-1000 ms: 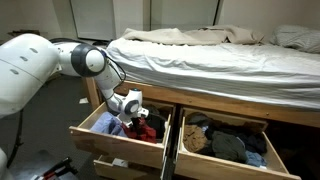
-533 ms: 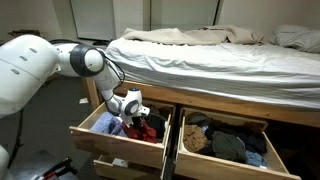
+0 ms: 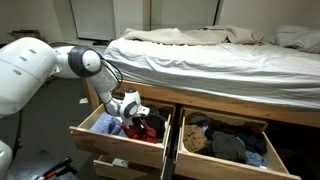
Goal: Remove the red shirt from the upper drawer on the left and put it in the upper drawer on the right, close the left upper drawer
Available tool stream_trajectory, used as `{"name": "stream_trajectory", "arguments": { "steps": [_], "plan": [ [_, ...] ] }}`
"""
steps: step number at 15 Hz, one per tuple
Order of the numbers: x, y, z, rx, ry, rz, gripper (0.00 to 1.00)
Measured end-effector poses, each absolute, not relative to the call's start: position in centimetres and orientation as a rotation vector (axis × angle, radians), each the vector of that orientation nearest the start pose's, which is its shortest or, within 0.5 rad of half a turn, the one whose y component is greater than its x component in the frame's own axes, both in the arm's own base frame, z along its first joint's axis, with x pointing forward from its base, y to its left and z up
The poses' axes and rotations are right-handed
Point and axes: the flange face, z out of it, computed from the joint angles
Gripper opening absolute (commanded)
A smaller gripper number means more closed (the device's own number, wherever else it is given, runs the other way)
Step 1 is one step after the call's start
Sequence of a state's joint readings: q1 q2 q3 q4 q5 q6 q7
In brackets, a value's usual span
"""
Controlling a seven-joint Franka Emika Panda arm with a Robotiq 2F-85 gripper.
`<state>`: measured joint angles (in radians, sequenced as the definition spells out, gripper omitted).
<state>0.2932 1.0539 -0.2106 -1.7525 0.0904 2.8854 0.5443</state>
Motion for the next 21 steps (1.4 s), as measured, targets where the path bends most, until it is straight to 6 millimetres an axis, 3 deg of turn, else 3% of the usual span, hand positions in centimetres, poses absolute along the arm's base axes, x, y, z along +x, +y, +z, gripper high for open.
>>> {"name": "stream_trajectory", "arguments": {
  "steps": [2, 10, 11, 14, 18, 21],
  "plan": [
    [62.1, 5.1, -0.5, -3.171, 0.703, -0.243, 0.00],
    [62.1, 5.1, -0.5, -3.142, 0.782, -0.245, 0.02],
    [62.0, 4.2, -0.1, -3.128, 0.827, -0.295, 0.02],
    [60.5, -2.1, 3.4, -3.131, 0.982, -0.546, 0.02],
    [56.8, -9.5, 10.3, -3.144, 1.221, -0.841, 0.02],
    [52.9, -13.0, 16.0, -3.105, 1.412, -1.090, 0.02]
  ]
}}
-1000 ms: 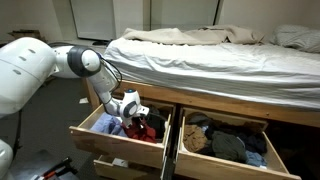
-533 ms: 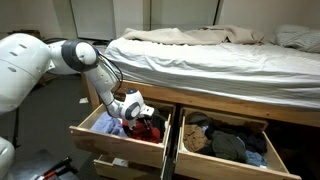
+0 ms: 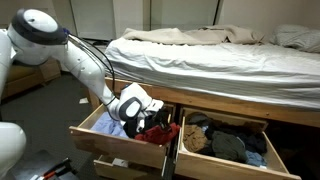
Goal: Remove the red shirt from the upper drawer on the left and put it in the upper drawer on the right, close the left upper drawer
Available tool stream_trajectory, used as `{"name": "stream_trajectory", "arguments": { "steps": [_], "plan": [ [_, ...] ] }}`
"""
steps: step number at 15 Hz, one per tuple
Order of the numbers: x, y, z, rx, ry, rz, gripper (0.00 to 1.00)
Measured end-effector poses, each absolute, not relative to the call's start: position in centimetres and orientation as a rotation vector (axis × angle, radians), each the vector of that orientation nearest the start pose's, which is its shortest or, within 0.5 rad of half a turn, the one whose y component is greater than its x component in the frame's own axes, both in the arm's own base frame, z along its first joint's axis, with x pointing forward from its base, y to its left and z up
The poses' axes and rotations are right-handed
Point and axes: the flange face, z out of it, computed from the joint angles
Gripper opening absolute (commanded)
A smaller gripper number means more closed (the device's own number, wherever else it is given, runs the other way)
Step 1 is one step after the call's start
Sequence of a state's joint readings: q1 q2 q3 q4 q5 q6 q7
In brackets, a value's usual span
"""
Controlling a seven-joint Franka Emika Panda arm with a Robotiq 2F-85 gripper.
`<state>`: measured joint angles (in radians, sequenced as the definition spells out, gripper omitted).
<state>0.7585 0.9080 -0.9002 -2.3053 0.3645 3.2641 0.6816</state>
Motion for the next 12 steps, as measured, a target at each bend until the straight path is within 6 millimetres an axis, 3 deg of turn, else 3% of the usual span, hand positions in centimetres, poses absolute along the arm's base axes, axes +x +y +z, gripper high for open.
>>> {"name": "stream_trajectory", "arguments": {
  "steps": [4, 8, 12],
  "plan": [
    [48.0, -14.8, 22.5, -2.929, 1.478, -1.482, 0.02],
    [49.2, -14.1, 34.3, -2.724, 1.426, -1.738, 0.02],
    [48.6, -13.1, 44.8, -2.559, 1.293, -1.918, 0.02]
  ]
}}
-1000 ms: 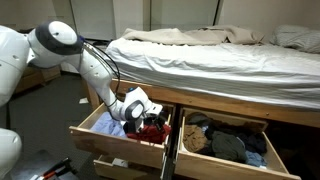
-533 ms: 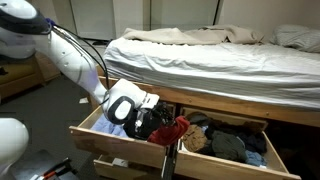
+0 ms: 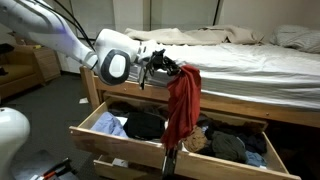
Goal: Remove the red shirt from the upper drawer on the left and put it in the upper drawer on the right, close the left upper drawer
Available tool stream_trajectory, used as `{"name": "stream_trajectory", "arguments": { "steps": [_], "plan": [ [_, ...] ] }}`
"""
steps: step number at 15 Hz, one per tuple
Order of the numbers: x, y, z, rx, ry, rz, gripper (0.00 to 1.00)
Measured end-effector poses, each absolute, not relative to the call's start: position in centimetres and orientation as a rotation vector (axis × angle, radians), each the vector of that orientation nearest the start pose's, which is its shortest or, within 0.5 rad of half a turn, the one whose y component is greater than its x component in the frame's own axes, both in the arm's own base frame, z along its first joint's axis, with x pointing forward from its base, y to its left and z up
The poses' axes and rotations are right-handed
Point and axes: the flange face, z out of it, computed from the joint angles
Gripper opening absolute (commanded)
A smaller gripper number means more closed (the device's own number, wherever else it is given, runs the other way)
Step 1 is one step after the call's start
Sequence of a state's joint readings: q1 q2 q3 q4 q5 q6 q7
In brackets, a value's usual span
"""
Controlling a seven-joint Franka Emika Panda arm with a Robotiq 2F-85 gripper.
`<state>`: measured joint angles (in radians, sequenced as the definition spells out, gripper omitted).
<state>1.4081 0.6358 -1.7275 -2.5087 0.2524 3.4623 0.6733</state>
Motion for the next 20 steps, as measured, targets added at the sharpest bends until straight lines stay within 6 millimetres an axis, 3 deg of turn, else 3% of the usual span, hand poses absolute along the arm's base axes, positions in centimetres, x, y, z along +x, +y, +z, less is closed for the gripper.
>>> {"name": "stream_trajectory", "arguments": {
  "steps": [5, 9, 12, 17, 19, 20],
  "plan": [
    [46.8, -13.5, 53.9, -2.369, 1.179, -1.998, 0.02],
    [46.2, -14.6, 57.5, -2.285, 1.078, -1.975, 0.02],
    [47.3, -15.7, 55.6, -2.224, 1.101, -1.824, 0.02],
    [51.0, -15.7, 47.3, -2.146, 1.244, -1.477, 0.02],
    [51.4, -17.3, 43.8, -2.096, 1.349, -1.351, 0.02],
    [50.7, -19.2, 42.1, -2.071, 1.426, -1.310, 0.02]
  ]
}}
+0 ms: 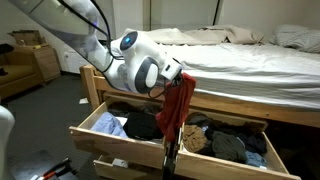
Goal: Remove the red shirt from the upper drawer on the left and put it in the upper drawer on the right, close the left upper drawer
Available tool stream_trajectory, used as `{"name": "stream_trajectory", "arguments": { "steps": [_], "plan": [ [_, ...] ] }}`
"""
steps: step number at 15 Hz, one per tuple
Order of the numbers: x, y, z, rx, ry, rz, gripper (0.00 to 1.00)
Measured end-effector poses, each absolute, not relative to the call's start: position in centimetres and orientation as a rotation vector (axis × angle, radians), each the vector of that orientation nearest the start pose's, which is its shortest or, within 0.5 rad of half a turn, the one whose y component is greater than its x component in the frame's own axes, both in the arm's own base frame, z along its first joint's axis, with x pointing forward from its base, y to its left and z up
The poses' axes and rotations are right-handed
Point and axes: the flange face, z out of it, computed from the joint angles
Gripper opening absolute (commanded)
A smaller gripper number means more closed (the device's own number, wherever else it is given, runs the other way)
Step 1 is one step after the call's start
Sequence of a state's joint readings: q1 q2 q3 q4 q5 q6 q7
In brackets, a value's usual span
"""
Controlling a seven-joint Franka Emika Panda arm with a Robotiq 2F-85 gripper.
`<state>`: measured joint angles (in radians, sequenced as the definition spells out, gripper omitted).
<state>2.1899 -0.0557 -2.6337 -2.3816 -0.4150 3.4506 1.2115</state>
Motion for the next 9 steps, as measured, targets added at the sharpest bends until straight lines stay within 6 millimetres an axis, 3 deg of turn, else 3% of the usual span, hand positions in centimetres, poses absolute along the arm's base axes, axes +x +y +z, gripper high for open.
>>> {"name": "stream_trajectory", "arguments": {
  "steps": [3, 9],
  "plan": [
    [46.7, -26.8, 39.2, -2.019, 1.654, -1.278, 0.02],
    [34.6, -43.4, 38.6, -2.052, 1.914, -1.465, 0.02]
  ]
}}
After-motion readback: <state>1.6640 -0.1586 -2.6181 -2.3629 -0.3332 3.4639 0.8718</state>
